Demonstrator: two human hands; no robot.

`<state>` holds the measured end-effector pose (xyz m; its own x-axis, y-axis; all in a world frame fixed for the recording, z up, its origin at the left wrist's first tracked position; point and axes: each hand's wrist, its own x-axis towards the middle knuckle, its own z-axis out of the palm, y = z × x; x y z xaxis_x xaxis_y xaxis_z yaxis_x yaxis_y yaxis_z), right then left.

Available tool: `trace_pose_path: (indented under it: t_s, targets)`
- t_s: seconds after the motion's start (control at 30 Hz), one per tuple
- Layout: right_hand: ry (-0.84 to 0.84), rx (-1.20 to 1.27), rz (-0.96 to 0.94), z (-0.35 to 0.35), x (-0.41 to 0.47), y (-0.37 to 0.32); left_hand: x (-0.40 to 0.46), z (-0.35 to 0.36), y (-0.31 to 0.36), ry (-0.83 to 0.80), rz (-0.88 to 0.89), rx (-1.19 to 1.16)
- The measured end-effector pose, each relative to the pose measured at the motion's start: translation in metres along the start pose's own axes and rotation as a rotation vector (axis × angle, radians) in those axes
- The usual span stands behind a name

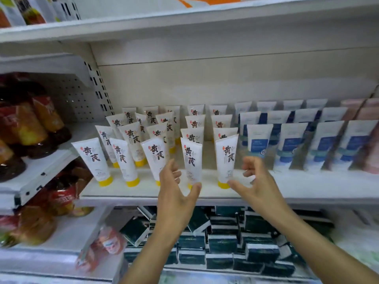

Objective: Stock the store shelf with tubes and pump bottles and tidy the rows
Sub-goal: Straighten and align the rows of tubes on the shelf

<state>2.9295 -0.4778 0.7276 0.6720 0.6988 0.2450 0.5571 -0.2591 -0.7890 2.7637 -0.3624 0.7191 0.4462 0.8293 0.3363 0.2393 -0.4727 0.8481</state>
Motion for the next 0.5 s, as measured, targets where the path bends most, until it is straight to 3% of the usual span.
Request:
trace_pose_path:
  t_s: [0.17,0.5]
  targets:
    - [0.008,-0.050,0.096,0.026,0.005,0.009,0.005,0.021,-0.013,-0.092,-0.103,0.148]
    - [0.032,-0.173,0.159,0.046,0.017,0.002,0.023,0.032,-0.011,-0.036,-0.196,0.222]
